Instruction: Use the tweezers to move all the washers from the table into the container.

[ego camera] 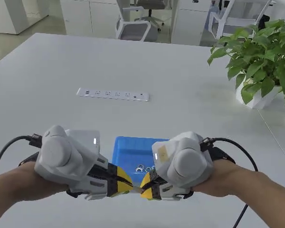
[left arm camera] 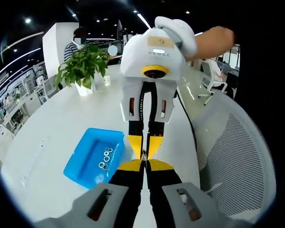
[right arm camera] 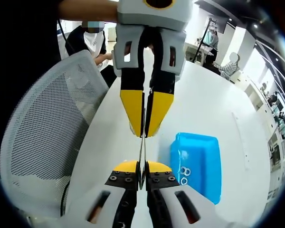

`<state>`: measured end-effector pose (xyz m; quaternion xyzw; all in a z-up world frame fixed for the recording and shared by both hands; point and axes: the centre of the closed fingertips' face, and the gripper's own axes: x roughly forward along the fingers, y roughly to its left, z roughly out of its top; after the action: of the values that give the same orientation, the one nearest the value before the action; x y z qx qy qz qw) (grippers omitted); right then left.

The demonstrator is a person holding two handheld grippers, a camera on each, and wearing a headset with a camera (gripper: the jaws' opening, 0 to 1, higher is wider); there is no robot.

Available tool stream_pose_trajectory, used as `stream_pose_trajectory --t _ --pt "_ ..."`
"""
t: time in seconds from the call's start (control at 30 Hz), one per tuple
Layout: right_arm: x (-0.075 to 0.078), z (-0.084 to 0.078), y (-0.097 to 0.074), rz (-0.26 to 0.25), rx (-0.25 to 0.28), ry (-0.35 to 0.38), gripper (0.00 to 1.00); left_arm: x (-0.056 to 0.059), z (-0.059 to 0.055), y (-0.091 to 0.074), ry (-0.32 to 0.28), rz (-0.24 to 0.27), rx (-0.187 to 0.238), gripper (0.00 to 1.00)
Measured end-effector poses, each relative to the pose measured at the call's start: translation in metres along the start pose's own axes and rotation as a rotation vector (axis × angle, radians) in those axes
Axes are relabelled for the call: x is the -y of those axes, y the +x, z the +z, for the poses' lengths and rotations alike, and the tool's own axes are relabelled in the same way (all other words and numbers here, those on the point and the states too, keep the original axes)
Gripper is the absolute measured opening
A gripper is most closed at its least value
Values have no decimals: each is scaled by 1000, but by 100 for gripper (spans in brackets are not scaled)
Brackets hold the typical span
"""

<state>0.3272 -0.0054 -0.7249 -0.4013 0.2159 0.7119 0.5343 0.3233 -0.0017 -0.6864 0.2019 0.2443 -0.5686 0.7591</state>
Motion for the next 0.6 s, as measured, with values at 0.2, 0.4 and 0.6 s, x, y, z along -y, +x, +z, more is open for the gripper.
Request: stream_pose_trajectory --t 0.2,0.4,0.6 --pt "-5 -6 3 7 -19 -2 5 4 -13 8 8 -26 -40 6" --pt "-11 -13 10 16 -34 2 5 9 -30 18 35 -42 -97 6" --pt "-17 -23 24 12 -37 13 5 11 -53 30 79 -49 -183 6"
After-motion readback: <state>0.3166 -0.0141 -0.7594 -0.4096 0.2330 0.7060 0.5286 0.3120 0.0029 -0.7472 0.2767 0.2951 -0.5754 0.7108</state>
